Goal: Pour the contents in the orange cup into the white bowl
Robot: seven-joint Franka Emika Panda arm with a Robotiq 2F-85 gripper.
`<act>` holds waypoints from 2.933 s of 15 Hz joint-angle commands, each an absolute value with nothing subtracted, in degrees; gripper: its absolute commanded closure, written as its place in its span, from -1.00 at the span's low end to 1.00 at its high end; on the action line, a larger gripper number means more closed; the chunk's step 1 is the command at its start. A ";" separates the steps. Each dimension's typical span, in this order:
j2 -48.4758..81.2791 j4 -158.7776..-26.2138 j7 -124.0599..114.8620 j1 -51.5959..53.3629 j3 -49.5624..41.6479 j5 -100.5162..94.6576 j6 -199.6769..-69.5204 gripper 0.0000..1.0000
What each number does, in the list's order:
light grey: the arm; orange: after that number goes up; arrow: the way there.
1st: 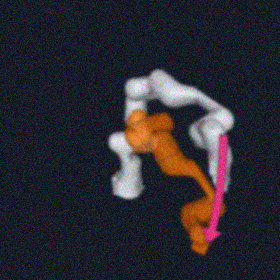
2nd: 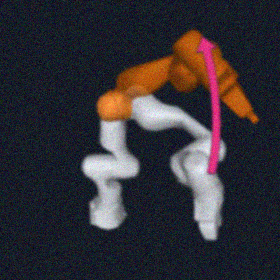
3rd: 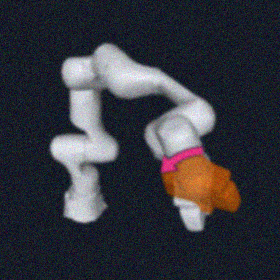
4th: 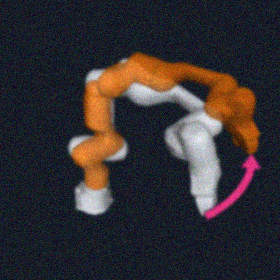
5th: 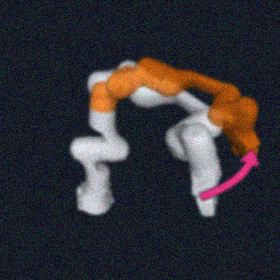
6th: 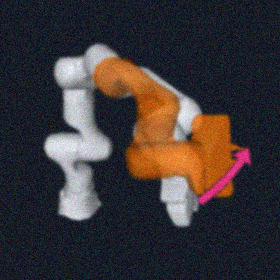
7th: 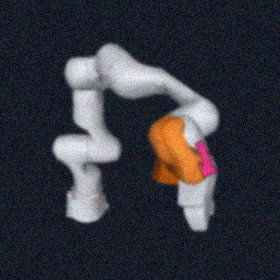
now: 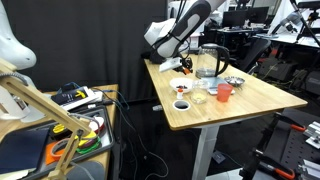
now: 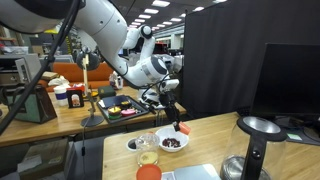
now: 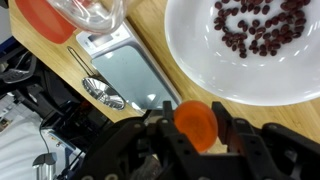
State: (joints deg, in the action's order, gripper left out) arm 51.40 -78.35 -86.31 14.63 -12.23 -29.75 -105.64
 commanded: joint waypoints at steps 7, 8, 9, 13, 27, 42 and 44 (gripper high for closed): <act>53.01 -78.29 -96.52 18.30 -13.25 -41.14 -105.16 0.65; 52.90 -78.60 -97.74 18.33 -13.03 -42.13 -105.29 0.65; 52.83 -79.02 -99.43 18.57 -13.02 -43.33 -105.36 0.65; 52.29 -80.93 -104.75 18.93 -12.20 -47.38 -105.28 0.65; 50.62 -88.05 -120.63 19.58 -7.93 -59.82 -104.08 0.65; 48.99 -90.44 -122.95 18.45 -5.13 -64.00 -101.03 0.65; 48.96 -90.63 -123.35 18.27 -5.18 -64.87 -101.21 0.65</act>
